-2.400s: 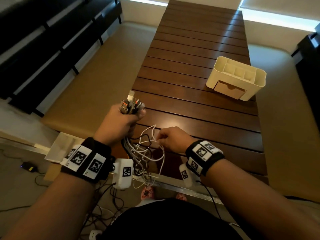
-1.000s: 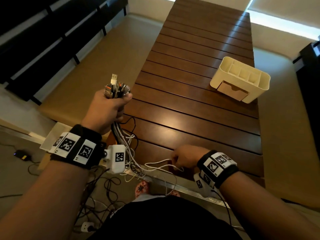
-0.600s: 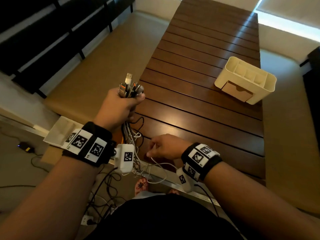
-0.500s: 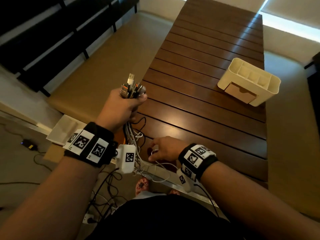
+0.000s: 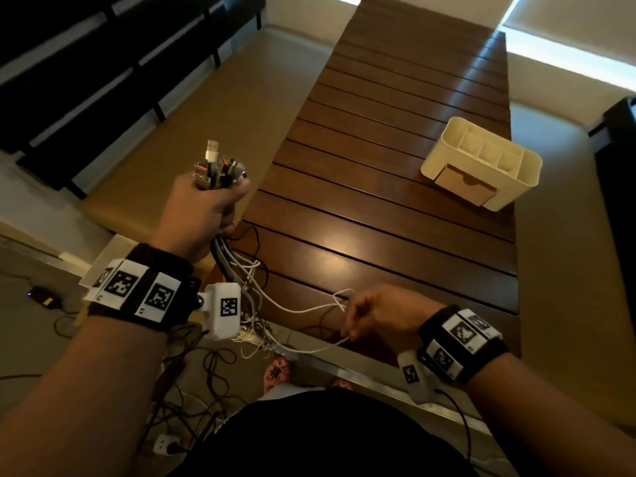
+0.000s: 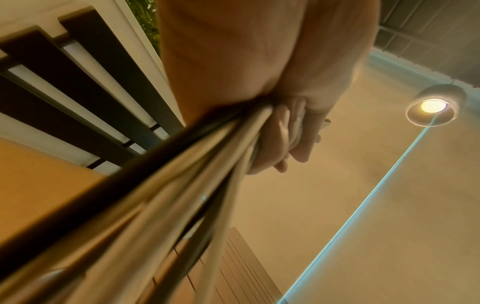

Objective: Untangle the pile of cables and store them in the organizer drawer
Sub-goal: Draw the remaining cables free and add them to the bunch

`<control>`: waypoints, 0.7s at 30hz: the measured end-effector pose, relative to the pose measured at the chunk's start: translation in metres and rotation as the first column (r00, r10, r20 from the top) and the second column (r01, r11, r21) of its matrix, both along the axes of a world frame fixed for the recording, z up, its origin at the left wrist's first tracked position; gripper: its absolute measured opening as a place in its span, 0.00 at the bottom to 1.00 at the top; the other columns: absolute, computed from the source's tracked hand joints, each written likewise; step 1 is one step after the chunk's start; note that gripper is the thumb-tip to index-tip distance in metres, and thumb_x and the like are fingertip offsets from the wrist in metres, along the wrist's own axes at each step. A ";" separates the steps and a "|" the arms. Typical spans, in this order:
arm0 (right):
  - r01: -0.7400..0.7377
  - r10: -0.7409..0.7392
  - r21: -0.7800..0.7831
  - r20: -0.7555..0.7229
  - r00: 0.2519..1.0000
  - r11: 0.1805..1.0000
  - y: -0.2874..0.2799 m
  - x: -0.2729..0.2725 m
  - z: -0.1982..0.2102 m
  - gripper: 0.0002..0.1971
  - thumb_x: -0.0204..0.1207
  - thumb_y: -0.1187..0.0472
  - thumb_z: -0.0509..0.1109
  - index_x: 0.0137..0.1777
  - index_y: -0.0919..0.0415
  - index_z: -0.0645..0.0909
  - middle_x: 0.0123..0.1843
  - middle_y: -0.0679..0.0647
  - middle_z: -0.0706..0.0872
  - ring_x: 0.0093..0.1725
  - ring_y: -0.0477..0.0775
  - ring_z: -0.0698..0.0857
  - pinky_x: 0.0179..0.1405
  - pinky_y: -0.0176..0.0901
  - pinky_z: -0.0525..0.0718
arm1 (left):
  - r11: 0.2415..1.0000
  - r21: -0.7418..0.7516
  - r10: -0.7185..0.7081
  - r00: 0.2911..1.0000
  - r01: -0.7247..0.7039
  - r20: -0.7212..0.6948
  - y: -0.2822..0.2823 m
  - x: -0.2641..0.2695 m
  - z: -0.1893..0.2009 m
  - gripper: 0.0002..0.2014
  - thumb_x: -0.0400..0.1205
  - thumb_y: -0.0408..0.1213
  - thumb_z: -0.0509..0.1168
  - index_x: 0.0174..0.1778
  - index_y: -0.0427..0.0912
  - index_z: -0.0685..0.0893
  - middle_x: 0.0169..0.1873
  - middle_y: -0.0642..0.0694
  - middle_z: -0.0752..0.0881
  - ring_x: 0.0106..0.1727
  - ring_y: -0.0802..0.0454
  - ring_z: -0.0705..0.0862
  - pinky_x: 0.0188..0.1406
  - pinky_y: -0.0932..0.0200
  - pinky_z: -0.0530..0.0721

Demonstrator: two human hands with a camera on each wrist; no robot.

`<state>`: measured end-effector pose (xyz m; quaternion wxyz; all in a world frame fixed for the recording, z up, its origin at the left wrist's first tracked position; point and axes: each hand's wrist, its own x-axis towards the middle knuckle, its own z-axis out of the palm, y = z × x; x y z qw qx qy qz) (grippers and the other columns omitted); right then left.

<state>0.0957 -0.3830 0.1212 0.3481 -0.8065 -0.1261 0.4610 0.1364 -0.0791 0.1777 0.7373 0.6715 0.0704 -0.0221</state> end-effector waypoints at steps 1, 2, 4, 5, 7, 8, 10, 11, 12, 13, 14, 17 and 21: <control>-0.036 0.034 -0.049 -0.027 0.999 0.998 -0.007 -0.004 -0.003 0.05 0.78 0.67 0.73 0.45 0.58 0.89 0.53 0.42 0.93 0.55 0.37 0.88 0.58 0.39 0.79 | 1.000 -0.001 0.001 1.000 -0.001 -0.002 -0.001 0.002 0.000 0.09 0.85 0.31 0.65 0.44 0.51 0.83 0.30 0.47 0.67 0.22 0.55 0.61 0.21 0.60 0.59; -0.070 0.064 -0.088 -0.066 0.996 0.994 -0.014 -0.008 -0.007 0.07 0.77 0.69 0.72 0.44 0.59 0.90 0.56 0.39 0.92 0.58 0.34 0.86 0.62 0.39 0.79 | 1.000 -0.002 -0.004 1.000 0.004 -0.004 -0.003 0.003 -0.001 0.10 0.85 0.31 0.66 0.44 0.51 0.83 0.30 0.47 0.67 0.22 0.55 0.62 0.21 0.60 0.59; -0.113 0.095 -0.151 -0.120 0.988 0.982 -0.024 -0.013 -0.013 0.10 0.75 0.69 0.72 0.42 0.54 0.91 0.62 0.36 0.89 0.63 0.34 0.83 0.70 0.46 0.78 | 1.000 -0.002 -0.027 1.000 0.027 -0.011 -0.009 0.005 -0.001 0.10 0.85 0.31 0.66 0.43 0.53 0.84 0.31 0.47 0.67 0.22 0.55 0.61 0.21 0.61 0.59; -0.109 0.089 -0.166 -0.121 0.989 0.980 -0.029 -0.015 -0.013 0.11 0.74 0.69 0.72 0.40 0.51 0.91 0.62 0.38 0.88 0.64 0.35 0.82 0.72 0.50 0.78 | 0.999 -0.002 -0.039 0.999 0.039 -0.015 -0.013 0.005 -0.002 0.11 0.85 0.31 0.66 0.43 0.53 0.84 0.31 0.47 0.67 0.22 0.56 0.61 0.21 0.61 0.59; -0.039 0.034 -0.143 -0.042 0.999 0.989 -0.039 -0.016 -0.009 0.14 0.73 0.68 0.74 0.36 0.46 0.90 0.59 0.43 0.86 0.61 0.40 0.82 0.69 0.52 0.80 | 0.998 0.000 -0.066 0.998 0.067 -0.020 -0.024 0.006 -0.001 0.11 0.85 0.31 0.66 0.42 0.52 0.84 0.30 0.47 0.66 0.21 0.56 0.61 0.20 0.63 0.60; 0.028 -0.025 -0.105 0.023 0.999 0.994 -0.042 -0.016 -0.006 0.13 0.74 0.67 0.74 0.36 0.46 0.89 0.55 0.45 0.86 0.56 0.41 0.83 0.64 0.50 0.81 | 0.997 0.003 -0.077 0.997 0.077 -0.019 -0.029 0.006 0.000 0.11 0.86 0.30 0.66 0.42 0.52 0.84 0.29 0.47 0.65 0.20 0.56 0.61 0.20 0.63 0.60; 0.189 -0.187 -0.018 0.087 0.979 0.982 -0.043 -0.017 -0.003 0.08 0.77 0.66 0.71 0.42 0.52 0.88 0.46 0.45 0.87 0.44 0.37 0.85 0.50 0.42 0.81 | 0.995 0.015 -0.096 0.995 0.096 -0.022 -0.039 0.004 0.003 0.12 0.86 0.30 0.66 0.42 0.52 0.84 0.27 0.49 0.65 0.20 0.56 0.60 0.20 0.64 0.60; 0.266 -0.267 0.018 0.076 0.961 0.964 -0.041 -0.018 -0.003 0.06 0.79 0.64 0.70 0.45 0.55 0.87 0.43 0.45 0.87 0.39 0.37 0.85 0.45 0.40 0.80 | 0.994 0.025 -0.107 0.994 0.107 -0.021 -0.042 0.003 0.004 0.12 0.85 0.30 0.66 0.42 0.52 0.84 0.26 0.50 0.65 0.21 0.56 0.60 0.20 0.64 0.61; 0.334 -0.335 0.029 0.064 0.940 0.942 -0.037 -0.017 -0.006 0.04 0.81 0.60 0.69 0.48 0.55 0.86 0.42 0.45 0.88 0.37 0.39 0.85 0.43 0.41 0.79 | 0.992 0.035 -0.120 0.993 0.121 -0.018 -0.045 0.002 0.006 0.12 0.85 0.30 0.66 0.42 0.53 0.84 0.26 0.50 0.65 0.21 0.55 0.60 0.20 0.63 0.62; 0.389 -0.388 0.011 0.068 0.919 0.921 -0.031 -0.016 -0.010 0.06 0.83 0.54 0.68 0.50 0.53 0.85 0.43 0.46 0.89 0.37 0.41 0.86 0.41 0.42 0.79 | 0.990 0.042 -0.134 0.991 0.134 -0.015 -0.047 0.001 0.007 0.12 0.85 0.31 0.66 0.42 0.53 0.85 0.27 0.50 0.65 0.22 0.55 0.60 0.20 0.63 0.62; 0.431 -0.427 -0.028 0.089 0.900 0.902 -0.026 -0.014 -0.014 0.09 0.84 0.46 0.66 0.52 0.50 0.83 0.44 0.47 0.90 0.36 0.43 0.88 0.39 0.42 0.80 | 0.989 0.048 -0.143 0.990 0.143 -0.013 -0.049 -0.001 0.009 0.12 0.85 0.31 0.66 0.42 0.54 0.85 0.27 0.50 0.66 0.22 0.54 0.60 0.20 0.63 0.63; 0.446 -0.428 -0.144 0.139 0.893 0.883 -0.011 -0.004 -0.026 0.19 0.85 0.34 0.56 0.56 0.46 0.80 0.44 0.49 0.92 0.37 0.47 0.91 0.37 0.43 0.81 | 0.985 0.067 -0.159 0.987 0.158 0.000 -0.055 -0.006 0.014 0.11 0.86 0.31 0.66 0.42 0.52 0.84 0.26 0.50 0.65 0.21 0.55 0.60 0.19 0.63 0.63; 0.340 -0.323 -0.136 0.132 0.937 0.931 0.001 0.004 -0.033 0.16 0.84 0.40 0.65 0.51 0.51 0.85 0.43 0.49 0.92 0.37 0.45 0.90 0.34 0.37 0.80 | 0.980 0.080 -0.185 0.983 0.182 0.020 -0.058 -0.011 0.018 0.09 0.86 0.31 0.66 0.43 0.50 0.84 0.25 0.49 0.65 0.21 0.54 0.60 0.19 0.61 0.61</control>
